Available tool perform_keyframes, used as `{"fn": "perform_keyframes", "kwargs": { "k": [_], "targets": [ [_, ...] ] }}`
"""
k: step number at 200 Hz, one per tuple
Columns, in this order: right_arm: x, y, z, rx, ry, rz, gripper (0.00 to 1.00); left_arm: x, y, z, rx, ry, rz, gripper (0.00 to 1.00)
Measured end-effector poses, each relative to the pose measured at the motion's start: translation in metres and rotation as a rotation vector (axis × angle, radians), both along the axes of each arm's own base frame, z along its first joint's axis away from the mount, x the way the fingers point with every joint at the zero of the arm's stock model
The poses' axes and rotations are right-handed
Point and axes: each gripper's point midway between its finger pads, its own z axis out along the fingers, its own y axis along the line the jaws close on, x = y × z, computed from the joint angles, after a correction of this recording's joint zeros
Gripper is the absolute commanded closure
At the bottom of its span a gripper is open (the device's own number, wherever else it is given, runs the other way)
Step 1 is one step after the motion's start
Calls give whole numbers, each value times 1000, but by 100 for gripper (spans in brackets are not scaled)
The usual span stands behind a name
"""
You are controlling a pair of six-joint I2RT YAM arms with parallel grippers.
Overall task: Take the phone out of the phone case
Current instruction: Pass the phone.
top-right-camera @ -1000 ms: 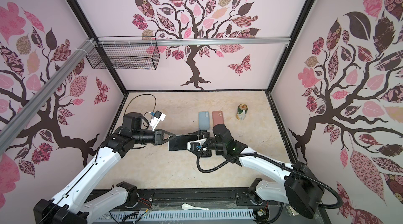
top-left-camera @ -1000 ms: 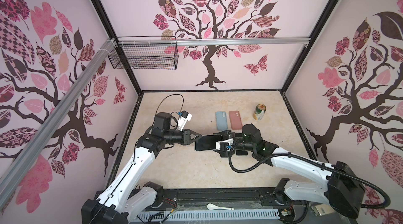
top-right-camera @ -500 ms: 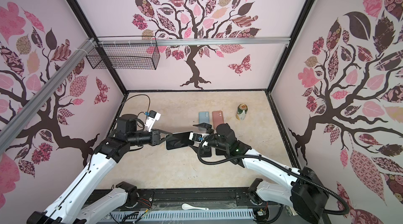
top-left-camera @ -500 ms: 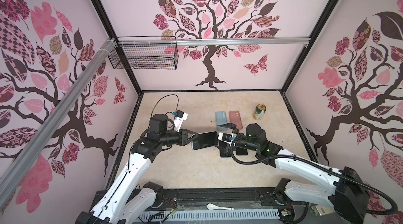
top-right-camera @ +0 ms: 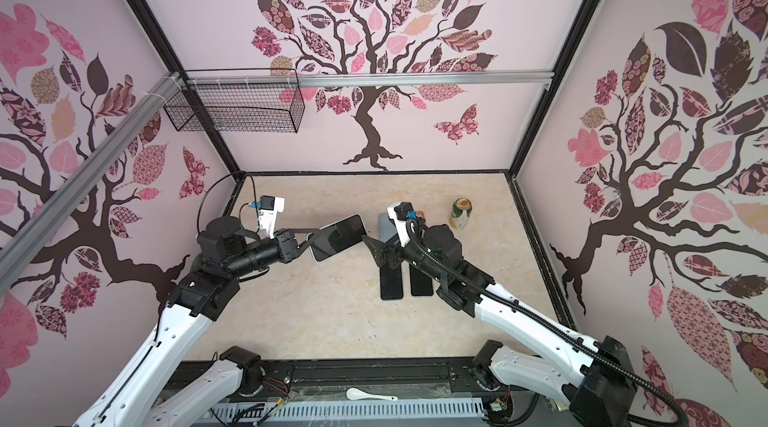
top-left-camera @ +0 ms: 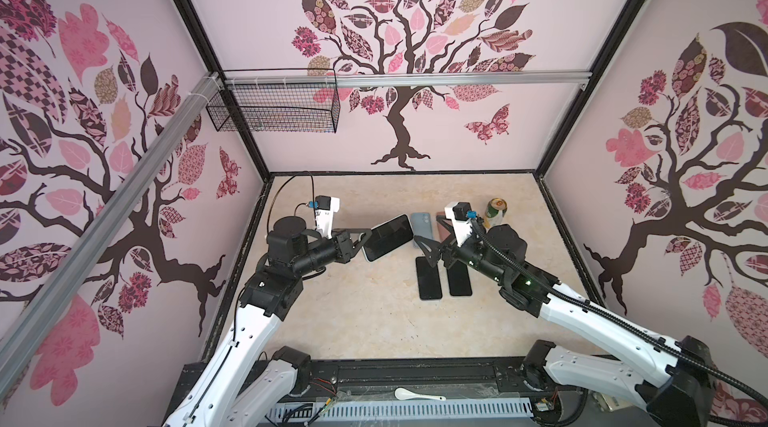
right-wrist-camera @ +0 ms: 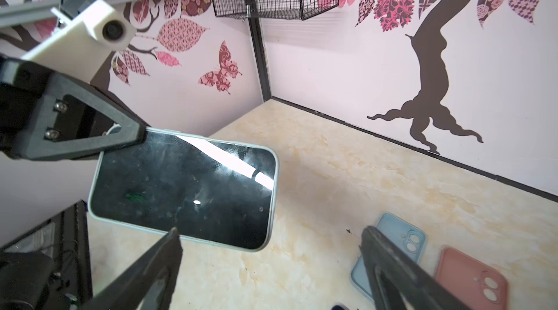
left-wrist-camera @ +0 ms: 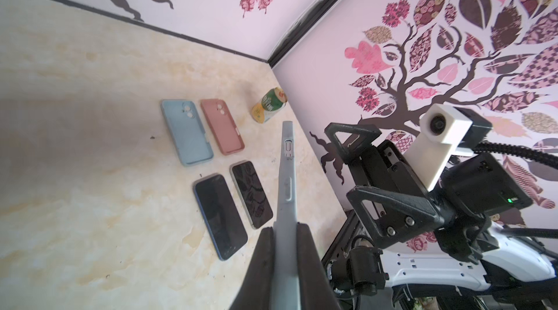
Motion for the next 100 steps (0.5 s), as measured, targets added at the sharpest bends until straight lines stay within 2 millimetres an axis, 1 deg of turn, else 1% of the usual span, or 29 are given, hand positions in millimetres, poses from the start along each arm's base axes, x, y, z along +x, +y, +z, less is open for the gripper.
{"fn": "perform_keyframes", "kwargs": {
  "k": [11,23,38,48,56,69,100],
  "targets": [
    [6,-6,2,65,54,-1,14,1,0,6,-25,-17,5,100],
    [17,-19,2,160,121,-13,15,1,0,10,-47,-29,9,100],
    [29,-35,2,285,186,-18,13,0,0,16,-74,-44,13,100],
    [32,-42,-1,352,228,-7,12,0,0,21,-93,-53,11,100],
    [30,-41,-2,390,256,25,12,-1,-1,25,-109,-59,8,100],
    [21,-33,2,443,288,100,12,0,-3,33,-135,-73,-4,100],
    [3,-21,26,525,289,251,13,-1,-8,42,-174,-90,-39,100]
  ]
}}
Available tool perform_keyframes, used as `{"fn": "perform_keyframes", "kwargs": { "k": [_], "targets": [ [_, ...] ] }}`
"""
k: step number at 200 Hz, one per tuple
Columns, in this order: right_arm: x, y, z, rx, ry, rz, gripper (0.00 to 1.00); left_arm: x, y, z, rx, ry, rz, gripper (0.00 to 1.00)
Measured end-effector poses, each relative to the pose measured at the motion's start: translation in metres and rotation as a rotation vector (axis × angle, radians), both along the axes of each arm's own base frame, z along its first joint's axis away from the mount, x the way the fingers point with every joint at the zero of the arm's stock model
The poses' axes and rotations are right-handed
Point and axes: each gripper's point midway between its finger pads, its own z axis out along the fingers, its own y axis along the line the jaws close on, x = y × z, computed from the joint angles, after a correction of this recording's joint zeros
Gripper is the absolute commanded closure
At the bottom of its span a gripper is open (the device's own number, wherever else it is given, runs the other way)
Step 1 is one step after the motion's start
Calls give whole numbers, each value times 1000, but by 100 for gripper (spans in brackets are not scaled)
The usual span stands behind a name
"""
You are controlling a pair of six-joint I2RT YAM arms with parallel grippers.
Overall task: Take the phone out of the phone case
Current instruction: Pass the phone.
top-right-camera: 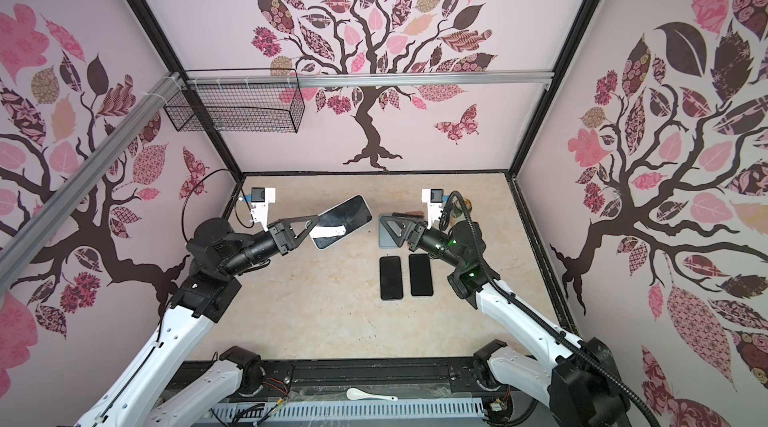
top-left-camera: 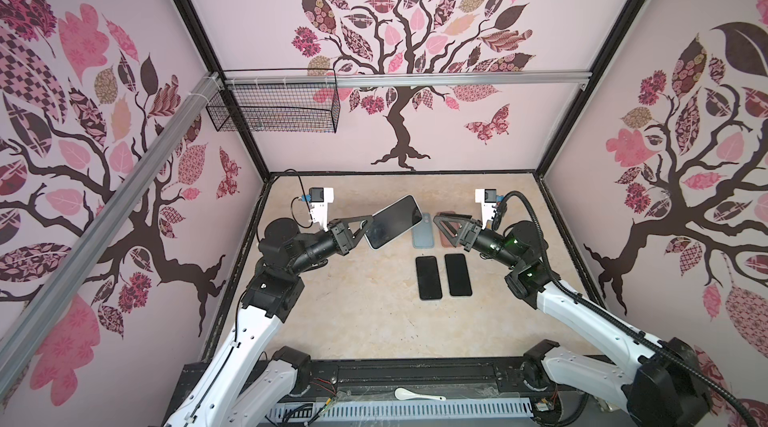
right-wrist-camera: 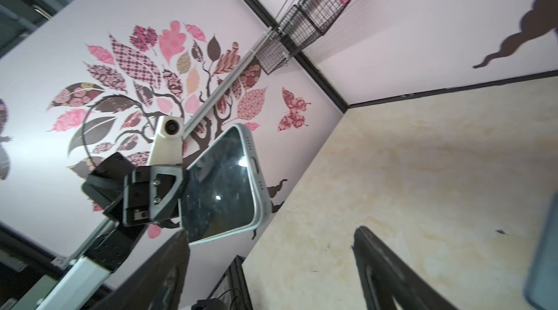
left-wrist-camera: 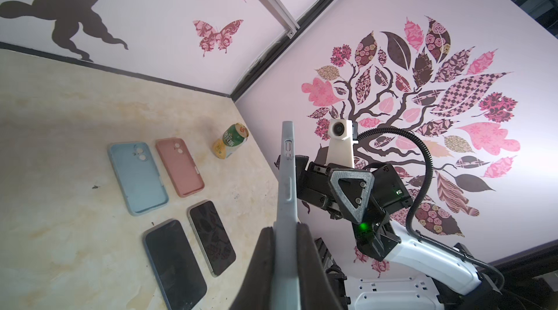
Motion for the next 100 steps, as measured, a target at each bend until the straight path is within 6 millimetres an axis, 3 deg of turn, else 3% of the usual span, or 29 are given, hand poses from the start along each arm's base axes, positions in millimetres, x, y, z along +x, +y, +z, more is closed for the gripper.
{"fn": "perform_keyframes", "kwargs": {
  "k": [45,100],
  "targets": [
    [-10,17,10,80,-1,148,15,-7,-3,13,-36,-37,-40,100],
    [-37,37,27,144,-37,288,34,-12,-4,22,-53,-62,-56,100]
  ]
}}
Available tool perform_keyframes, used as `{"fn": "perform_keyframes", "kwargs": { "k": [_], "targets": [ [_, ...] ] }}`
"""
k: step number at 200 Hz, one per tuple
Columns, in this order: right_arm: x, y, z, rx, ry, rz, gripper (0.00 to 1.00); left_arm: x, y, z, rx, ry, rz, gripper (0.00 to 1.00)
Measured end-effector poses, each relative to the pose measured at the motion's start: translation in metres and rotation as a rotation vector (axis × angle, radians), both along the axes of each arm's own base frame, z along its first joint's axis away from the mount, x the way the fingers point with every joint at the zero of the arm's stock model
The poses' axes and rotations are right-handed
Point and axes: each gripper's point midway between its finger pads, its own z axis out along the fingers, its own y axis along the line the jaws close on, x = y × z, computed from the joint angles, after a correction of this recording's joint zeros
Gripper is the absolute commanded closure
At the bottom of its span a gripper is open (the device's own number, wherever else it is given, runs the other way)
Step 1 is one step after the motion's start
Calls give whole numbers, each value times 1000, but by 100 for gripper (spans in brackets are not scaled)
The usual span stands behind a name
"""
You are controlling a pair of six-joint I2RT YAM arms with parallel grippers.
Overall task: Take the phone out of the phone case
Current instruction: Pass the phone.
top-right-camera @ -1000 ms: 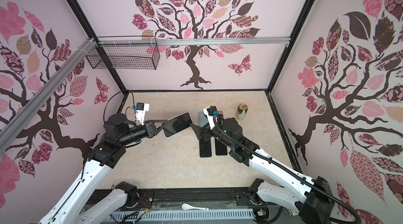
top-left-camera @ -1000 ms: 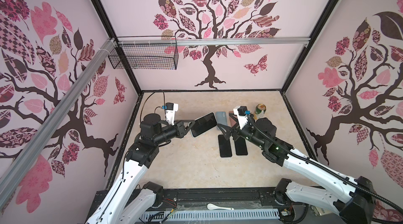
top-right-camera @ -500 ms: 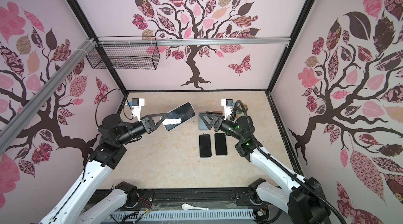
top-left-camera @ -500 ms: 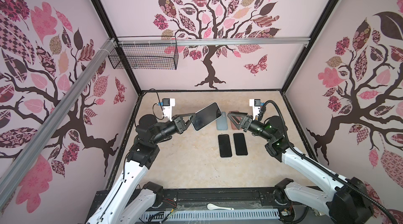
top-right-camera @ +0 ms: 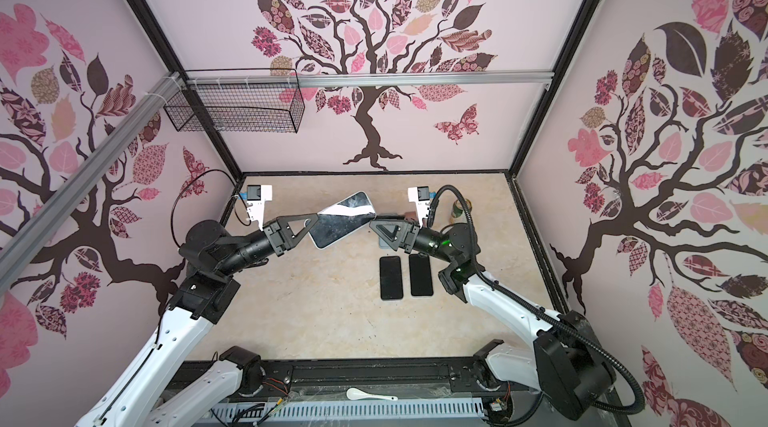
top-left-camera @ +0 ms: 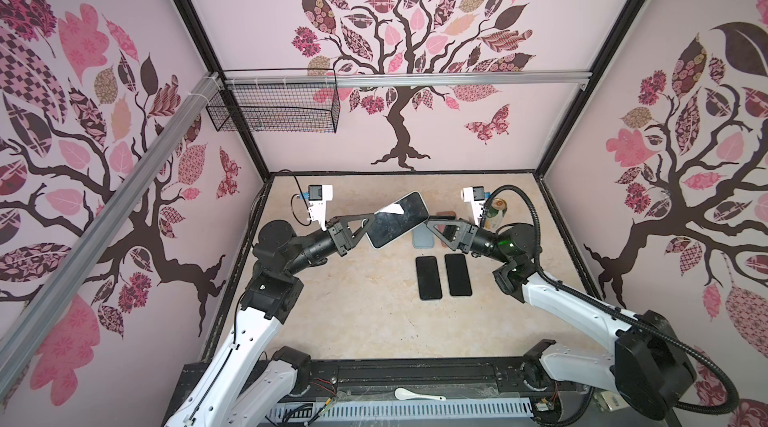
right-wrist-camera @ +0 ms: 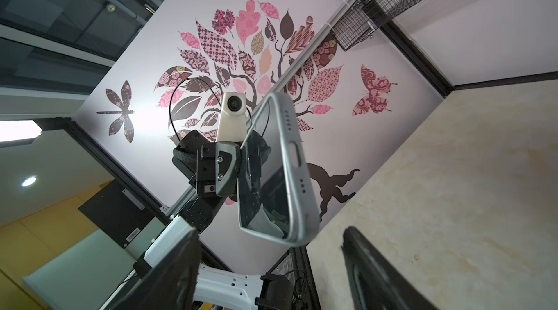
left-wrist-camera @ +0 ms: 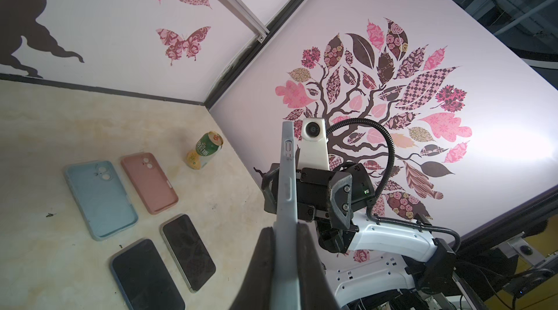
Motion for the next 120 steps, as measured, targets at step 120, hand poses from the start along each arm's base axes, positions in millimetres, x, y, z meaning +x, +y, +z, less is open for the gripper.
{"fn": "perform_keyframes", "kwargs": {
  "k": [120],
  "targets": [
    [-1,6,24,86,5,28,56,-11,-4,11,-19,-46,-50,100]
  ]
}}
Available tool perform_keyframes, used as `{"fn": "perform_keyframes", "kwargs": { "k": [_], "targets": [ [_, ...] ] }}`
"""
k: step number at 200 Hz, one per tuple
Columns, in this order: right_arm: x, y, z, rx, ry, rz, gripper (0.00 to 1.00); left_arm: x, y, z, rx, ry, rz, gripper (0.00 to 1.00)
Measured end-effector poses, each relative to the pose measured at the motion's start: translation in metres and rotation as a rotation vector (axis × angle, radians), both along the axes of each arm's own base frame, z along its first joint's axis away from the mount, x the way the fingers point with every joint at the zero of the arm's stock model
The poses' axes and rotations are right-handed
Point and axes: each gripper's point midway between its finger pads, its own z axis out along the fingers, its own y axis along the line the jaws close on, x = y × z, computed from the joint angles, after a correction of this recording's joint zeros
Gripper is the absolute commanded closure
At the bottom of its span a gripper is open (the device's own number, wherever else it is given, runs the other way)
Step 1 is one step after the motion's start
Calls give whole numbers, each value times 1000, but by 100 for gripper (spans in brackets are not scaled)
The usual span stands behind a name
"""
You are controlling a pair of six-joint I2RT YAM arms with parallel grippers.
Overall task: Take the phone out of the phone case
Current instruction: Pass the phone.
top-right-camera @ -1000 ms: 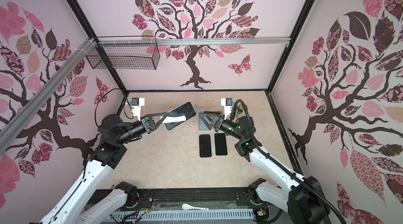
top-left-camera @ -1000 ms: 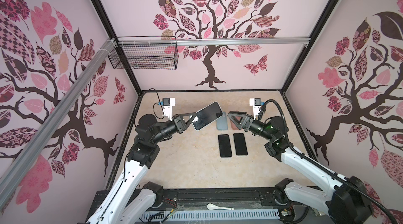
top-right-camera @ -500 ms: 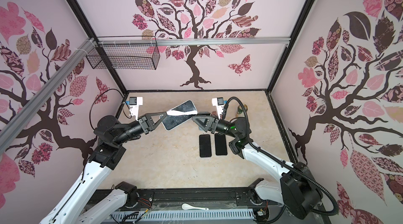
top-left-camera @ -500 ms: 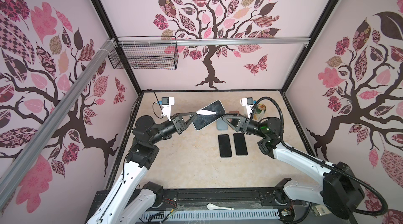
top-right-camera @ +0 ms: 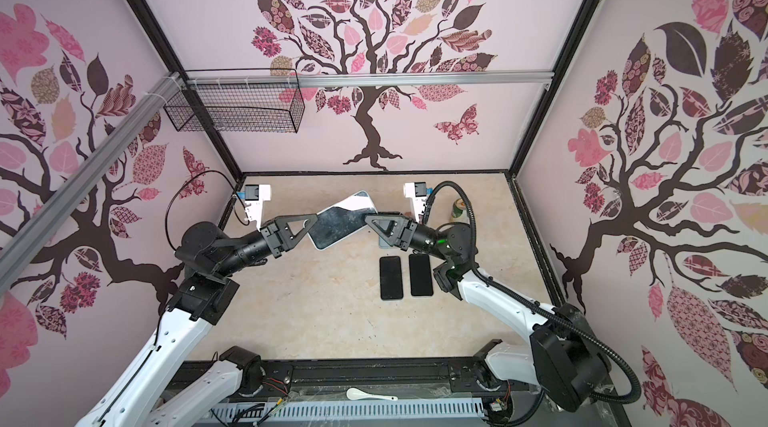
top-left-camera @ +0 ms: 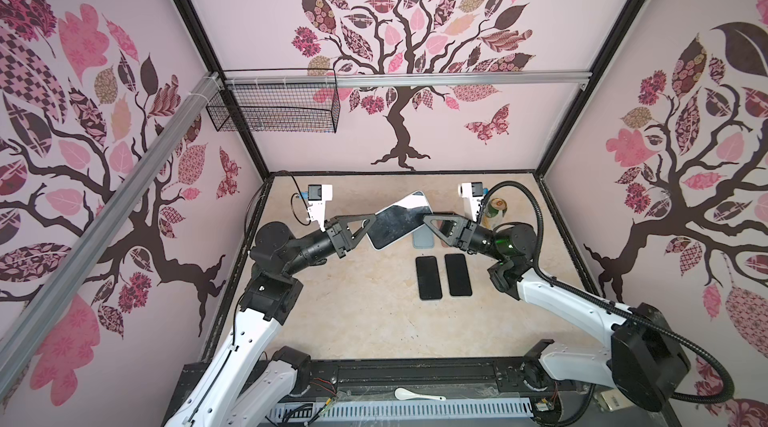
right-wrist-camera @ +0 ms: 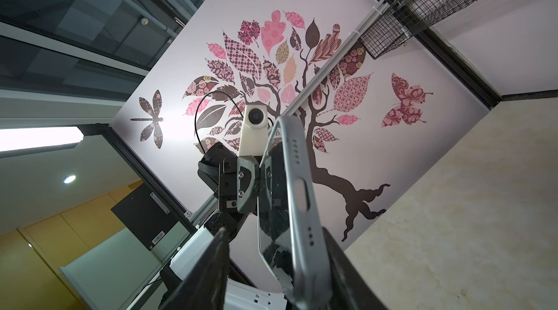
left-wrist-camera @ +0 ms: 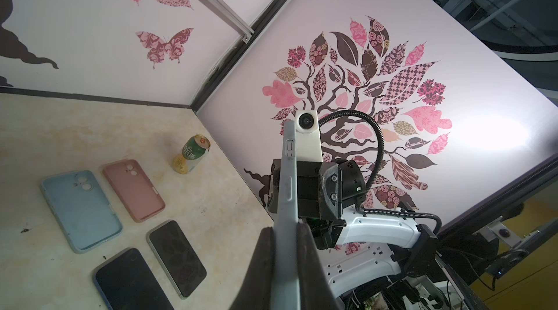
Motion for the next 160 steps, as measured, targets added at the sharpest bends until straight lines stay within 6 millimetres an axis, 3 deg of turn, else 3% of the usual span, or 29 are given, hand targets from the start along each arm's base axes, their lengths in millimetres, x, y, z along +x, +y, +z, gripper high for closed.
{"fn": "perform_keyframes", "kwargs": {
  "k": [66,87,98,109,118,160],
  "targets": [
    [-3,0,4,22,16,29,81,-10,-1,5,-5,-23,-24,100],
    [-4,0,5,22,16,31,100,-10,-1,4,-3,-17,-27,100],
    [-4,-1,4,15,5,25,100,-11,-1,3,2,-18,-29,82],
    [-4,-1,4,-1,-3,16,100,-12,-2,1,14,-14,-35,54],
    [-4,-1,4,-24,-15,11,100,-14,-3,-2,28,-17,-41,41],
    [8,-16,18,-103,-81,4,100,-28,-4,7,97,-63,-86,28]
  ]
}}
